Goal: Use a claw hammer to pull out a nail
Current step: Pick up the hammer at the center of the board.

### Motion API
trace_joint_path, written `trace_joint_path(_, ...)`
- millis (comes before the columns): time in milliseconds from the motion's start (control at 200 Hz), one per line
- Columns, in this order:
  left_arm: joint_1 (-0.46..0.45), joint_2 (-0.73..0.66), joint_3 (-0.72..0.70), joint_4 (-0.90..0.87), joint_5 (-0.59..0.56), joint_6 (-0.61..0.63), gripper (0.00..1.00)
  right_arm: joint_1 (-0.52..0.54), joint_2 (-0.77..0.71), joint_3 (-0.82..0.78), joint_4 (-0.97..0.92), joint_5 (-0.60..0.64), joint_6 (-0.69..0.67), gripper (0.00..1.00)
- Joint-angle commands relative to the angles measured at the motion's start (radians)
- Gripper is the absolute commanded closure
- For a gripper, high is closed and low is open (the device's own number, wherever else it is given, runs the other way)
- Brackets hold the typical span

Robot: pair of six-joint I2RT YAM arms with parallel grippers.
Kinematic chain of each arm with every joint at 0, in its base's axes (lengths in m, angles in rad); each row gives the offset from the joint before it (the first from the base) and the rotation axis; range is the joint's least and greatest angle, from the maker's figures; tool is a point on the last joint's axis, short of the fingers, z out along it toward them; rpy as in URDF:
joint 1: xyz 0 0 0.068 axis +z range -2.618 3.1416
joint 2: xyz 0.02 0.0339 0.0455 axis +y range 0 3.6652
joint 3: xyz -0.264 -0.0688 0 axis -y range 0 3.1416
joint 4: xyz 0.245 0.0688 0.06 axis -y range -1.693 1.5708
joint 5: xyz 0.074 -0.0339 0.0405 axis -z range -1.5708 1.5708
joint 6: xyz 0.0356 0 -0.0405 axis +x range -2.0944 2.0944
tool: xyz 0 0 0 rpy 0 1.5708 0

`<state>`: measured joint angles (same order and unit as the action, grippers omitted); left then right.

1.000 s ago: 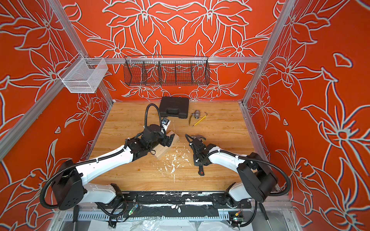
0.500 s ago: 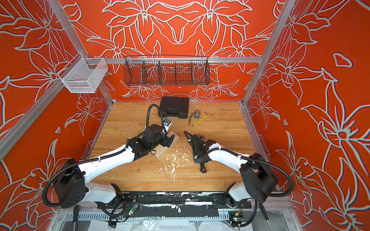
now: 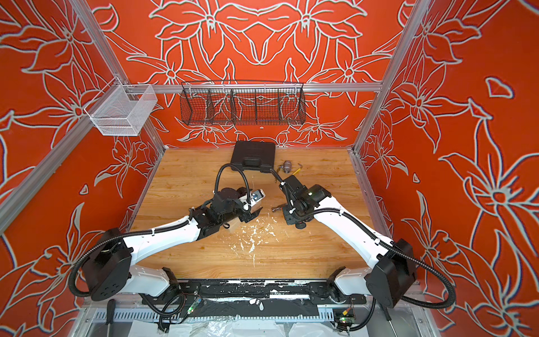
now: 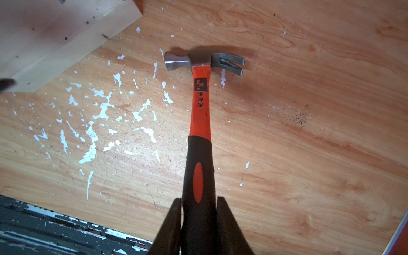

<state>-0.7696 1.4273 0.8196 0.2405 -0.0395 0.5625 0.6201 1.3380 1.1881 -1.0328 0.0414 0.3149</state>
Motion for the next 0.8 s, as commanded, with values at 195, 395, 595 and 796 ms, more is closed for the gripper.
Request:
trace_joint_path(195, -0.151, 0.216, -0.065, 0.315, -0.016, 0.123, 0.18, -0.032, 0.057, 0.111, -0.103, -0.093, -0.082, 1.0)
trace_joint_path(395, -0.155, 0.324, -0.04, 0.425, -0.028, 0.064, 0.23, -0.052, 0.099, 0.175, -0.155, -0.143, -0.109, 1.0)
trace_joint_path(595, -0.154, 0.411, -0.012, 0.472, -0.073, 0.027, 0.3, -0.067, 0.152, 0.257, -0.231, -0.193, -0.137, 1.0)
trace_joint_path(796, -0.15, 0.436, -0.008, 0.481, -0.076, -0.016, 0.38, -0.088, 0.195, 0.324, -0.288, -0.248, -0.173, 1.0)
